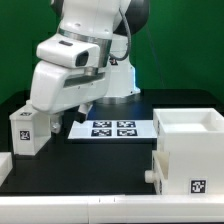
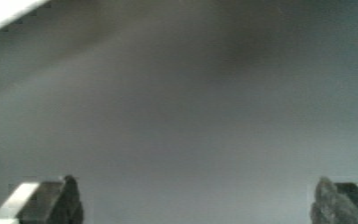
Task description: Assemble drawer
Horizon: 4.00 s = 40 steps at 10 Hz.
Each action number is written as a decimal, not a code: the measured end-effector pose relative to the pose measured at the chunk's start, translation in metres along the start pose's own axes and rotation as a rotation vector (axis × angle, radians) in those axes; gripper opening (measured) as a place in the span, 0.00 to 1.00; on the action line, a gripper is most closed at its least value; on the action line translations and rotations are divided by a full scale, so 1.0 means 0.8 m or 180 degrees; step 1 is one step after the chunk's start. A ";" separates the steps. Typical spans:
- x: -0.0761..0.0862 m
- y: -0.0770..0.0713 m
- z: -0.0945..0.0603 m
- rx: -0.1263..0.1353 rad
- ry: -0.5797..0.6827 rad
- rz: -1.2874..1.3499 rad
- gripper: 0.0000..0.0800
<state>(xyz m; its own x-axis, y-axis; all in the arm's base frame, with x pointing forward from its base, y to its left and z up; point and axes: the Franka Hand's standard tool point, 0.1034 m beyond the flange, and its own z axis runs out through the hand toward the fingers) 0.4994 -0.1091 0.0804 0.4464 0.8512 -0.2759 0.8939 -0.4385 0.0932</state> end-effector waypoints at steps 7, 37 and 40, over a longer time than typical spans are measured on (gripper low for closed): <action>0.025 -0.026 0.015 0.0121 -0.0899 -0.0102 0.81; -0.043 -0.051 0.038 0.0747 -0.1879 -0.0490 0.05; -0.001 -0.026 -0.023 0.0686 -0.1533 -0.0359 0.05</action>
Offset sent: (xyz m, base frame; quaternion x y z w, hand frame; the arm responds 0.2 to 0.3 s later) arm 0.0000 0.0000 0.0000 0.0000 -0.1296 0.0000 0.9916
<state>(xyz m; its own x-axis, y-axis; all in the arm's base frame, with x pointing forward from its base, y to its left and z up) 0.4810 -0.0954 0.0967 0.2332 0.6901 -0.6851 0.8837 -0.4445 -0.1469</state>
